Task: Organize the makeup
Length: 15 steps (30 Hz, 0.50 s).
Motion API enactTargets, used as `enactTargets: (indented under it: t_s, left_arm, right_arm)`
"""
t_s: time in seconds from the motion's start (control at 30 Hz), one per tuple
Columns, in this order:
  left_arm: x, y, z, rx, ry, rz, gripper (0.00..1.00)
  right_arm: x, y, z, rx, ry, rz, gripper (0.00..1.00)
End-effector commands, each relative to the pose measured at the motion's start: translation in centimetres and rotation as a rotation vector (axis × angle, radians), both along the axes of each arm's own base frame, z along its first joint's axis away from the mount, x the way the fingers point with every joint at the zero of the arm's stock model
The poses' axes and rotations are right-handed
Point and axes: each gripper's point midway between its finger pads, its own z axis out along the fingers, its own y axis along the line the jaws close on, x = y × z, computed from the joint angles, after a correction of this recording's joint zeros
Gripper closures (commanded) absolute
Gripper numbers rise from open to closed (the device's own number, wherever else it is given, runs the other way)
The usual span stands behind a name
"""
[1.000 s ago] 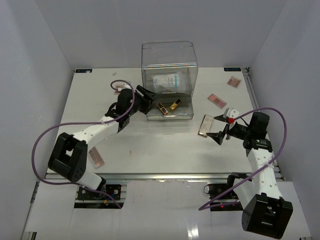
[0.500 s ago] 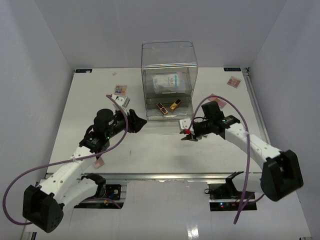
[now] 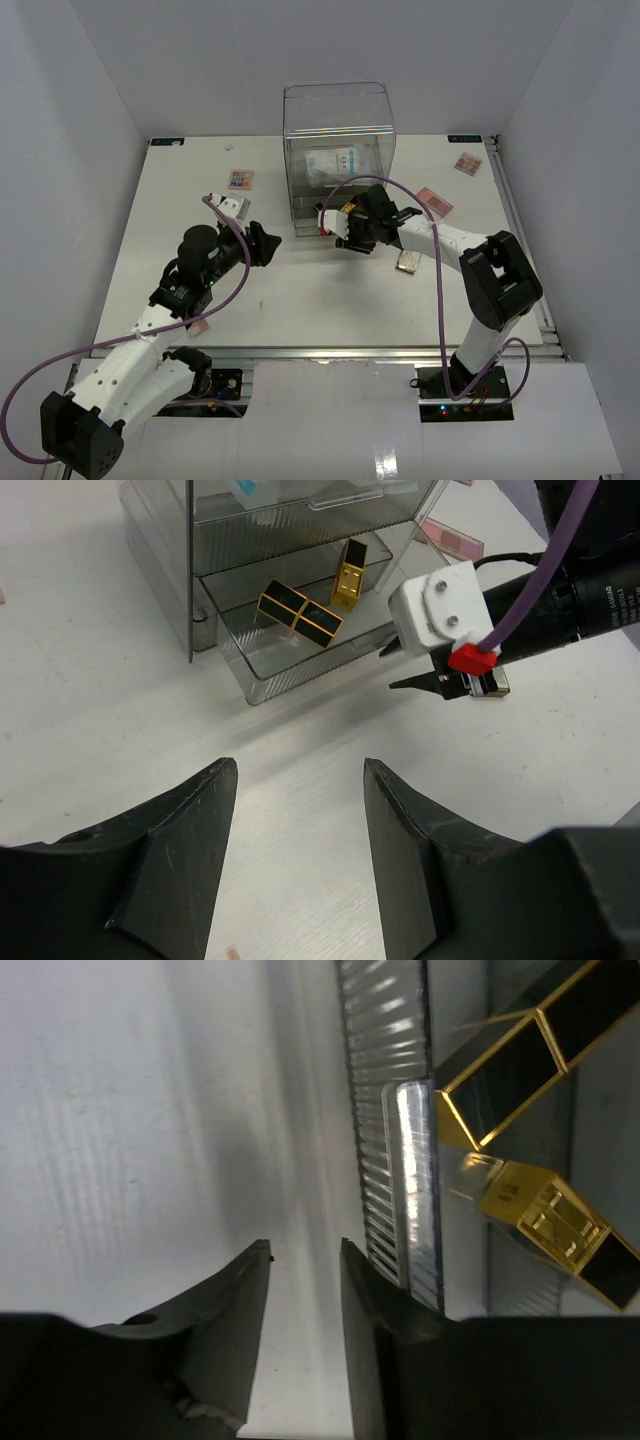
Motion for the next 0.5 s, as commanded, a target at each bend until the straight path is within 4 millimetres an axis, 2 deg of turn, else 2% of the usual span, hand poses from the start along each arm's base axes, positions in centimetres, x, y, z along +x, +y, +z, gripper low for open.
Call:
enactTargets:
  t_s: [0.0,0.17,0.3,0.47]
  left_arm:
    - [0.1,0.2,0.4,0.000,-0.021,0.001,0.36]
    - [0.2,0.4,0.5,-0.009,-0.019,0.012,0.30]
    - [0.3,0.7,0.6,-0.022,-0.018,0.030,0.20]
    - [0.4,0.6,0.4,-0.029,-0.012,0.025,0.19]
  right_arm:
    - [5.2,0.4,4.3,0.037,-0.218,-0.144,0.52]
    - [6.8,0.9,5.8,0.052,-0.296,-0.151,0.27]
    - [7.9,1.6,6.4,0.062,-0.315,-0.150,0.18]
    - [9.4,1.9,6.5,0.056,-0.342,-0.172,0.13]
